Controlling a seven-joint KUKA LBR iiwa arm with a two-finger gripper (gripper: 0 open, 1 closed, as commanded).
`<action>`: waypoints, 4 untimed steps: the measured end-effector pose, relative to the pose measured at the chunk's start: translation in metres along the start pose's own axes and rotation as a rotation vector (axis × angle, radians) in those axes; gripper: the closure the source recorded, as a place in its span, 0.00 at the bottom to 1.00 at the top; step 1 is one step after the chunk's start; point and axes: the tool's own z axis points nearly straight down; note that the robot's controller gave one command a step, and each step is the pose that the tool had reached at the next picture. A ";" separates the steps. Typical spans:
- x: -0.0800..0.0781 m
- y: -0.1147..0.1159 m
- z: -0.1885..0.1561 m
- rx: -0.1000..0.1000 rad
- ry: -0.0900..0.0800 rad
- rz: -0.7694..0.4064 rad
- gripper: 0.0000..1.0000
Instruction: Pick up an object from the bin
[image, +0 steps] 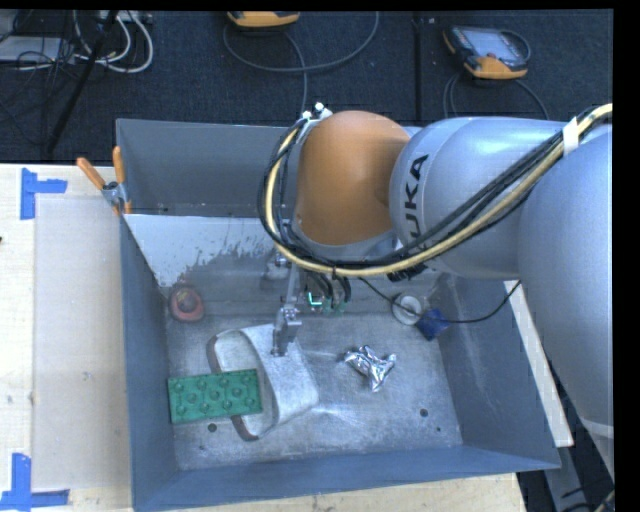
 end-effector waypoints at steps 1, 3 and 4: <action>0.055 0.022 0.074 -0.002 -0.016 -0.090 0.00; 0.062 0.038 0.020 -0.002 -0.032 -0.327 1.00; 0.051 0.043 0.079 -0.004 -0.026 -0.403 1.00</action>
Offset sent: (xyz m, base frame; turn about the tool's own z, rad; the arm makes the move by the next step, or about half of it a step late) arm -0.0738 0.0266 -0.0974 -0.1057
